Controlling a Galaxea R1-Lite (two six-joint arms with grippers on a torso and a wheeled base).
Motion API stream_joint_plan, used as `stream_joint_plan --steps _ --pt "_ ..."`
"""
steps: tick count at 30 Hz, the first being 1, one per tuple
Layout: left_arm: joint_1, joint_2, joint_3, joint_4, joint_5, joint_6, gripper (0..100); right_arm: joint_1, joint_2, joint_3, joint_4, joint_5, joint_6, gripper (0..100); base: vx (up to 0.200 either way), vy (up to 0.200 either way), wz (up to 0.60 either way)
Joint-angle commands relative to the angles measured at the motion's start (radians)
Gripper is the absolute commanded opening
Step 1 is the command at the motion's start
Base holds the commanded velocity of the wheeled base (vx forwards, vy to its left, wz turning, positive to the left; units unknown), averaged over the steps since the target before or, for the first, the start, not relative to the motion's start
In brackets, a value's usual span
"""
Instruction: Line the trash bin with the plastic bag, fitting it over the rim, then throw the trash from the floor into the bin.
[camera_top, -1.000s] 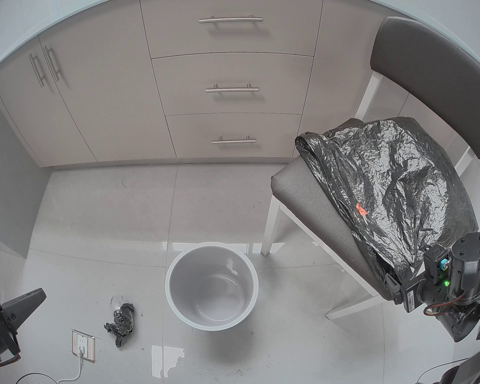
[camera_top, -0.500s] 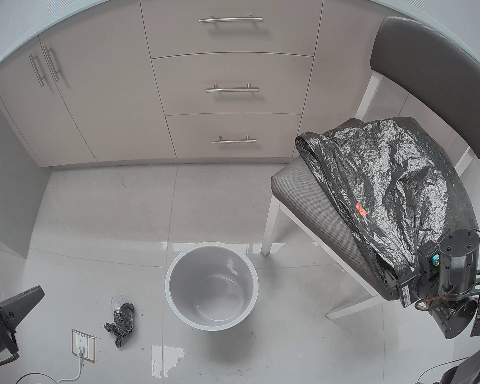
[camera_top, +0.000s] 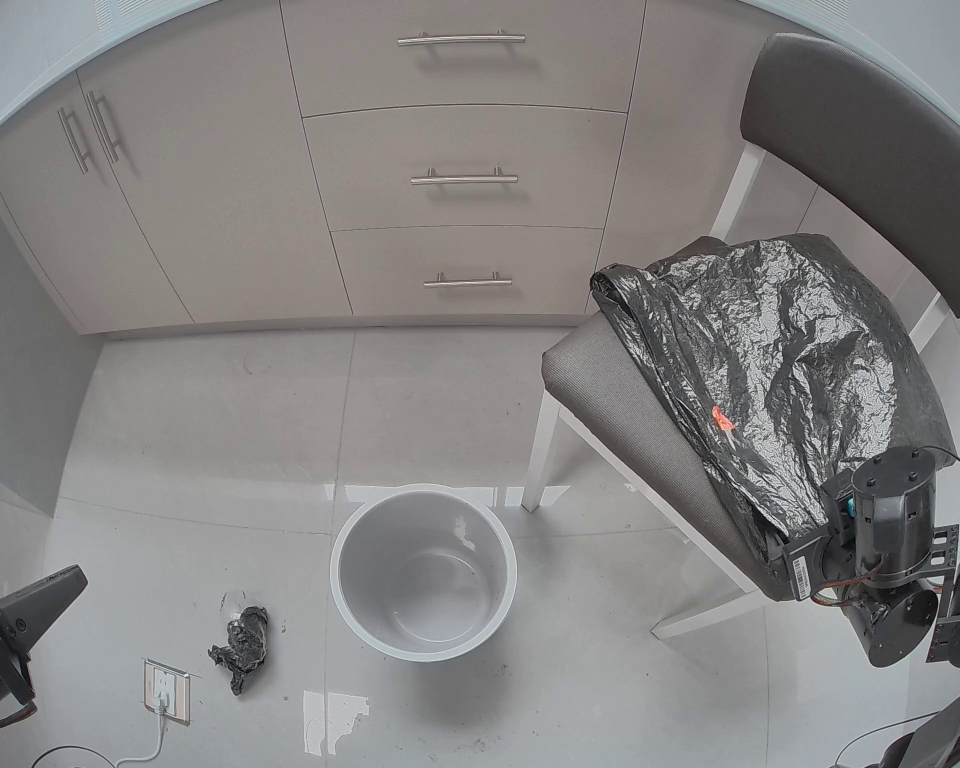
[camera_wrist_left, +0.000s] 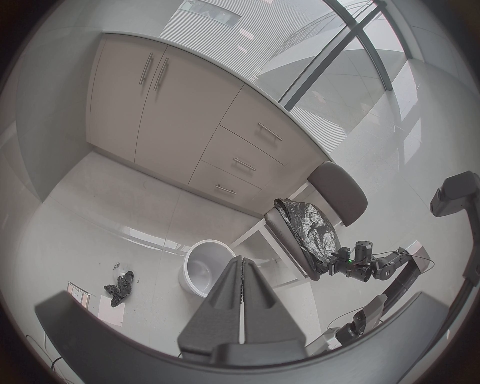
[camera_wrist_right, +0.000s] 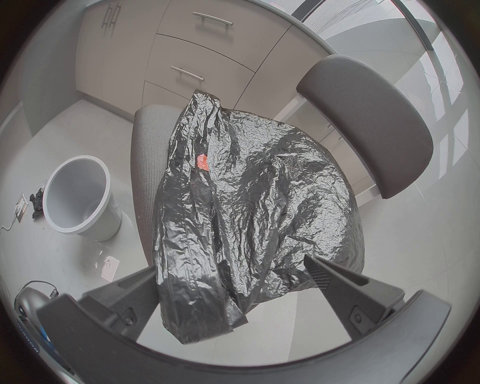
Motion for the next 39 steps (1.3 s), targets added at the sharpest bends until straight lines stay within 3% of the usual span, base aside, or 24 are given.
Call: stream_joint_plan --steps 1,14,23,24,35,39 --pt "0.001 0.009 -0.001 0.000 0.000 0.000 0 -0.002 0.016 -0.015 -0.001 0.000 0.001 100 0.000 0.000 0.00" --pt "-0.001 0.015 0.001 -0.008 -0.001 0.000 0 -0.067 0.054 -0.021 -0.002 0.006 0.003 100 0.000 0.000 0.00" --pt "0.001 0.014 0.008 -0.022 0.002 -0.006 0 -0.067 0.097 -0.007 -0.114 0.002 0.001 100 0.000 0.000 0.00" --pt "0.001 0.010 0.013 -0.022 0.000 -0.006 0 -0.067 0.094 -0.001 -0.116 0.002 0.001 0 0.000 0.000 0.00" --pt "0.001 0.006 0.018 -0.037 0.000 -0.006 0 -0.091 0.063 0.031 -0.122 0.008 0.004 0 0.000 0.000 0.00" --pt "0.001 0.006 0.018 -0.042 0.000 -0.006 0 -0.108 0.076 0.037 -0.200 0.008 0.006 0 0.000 0.000 0.00"
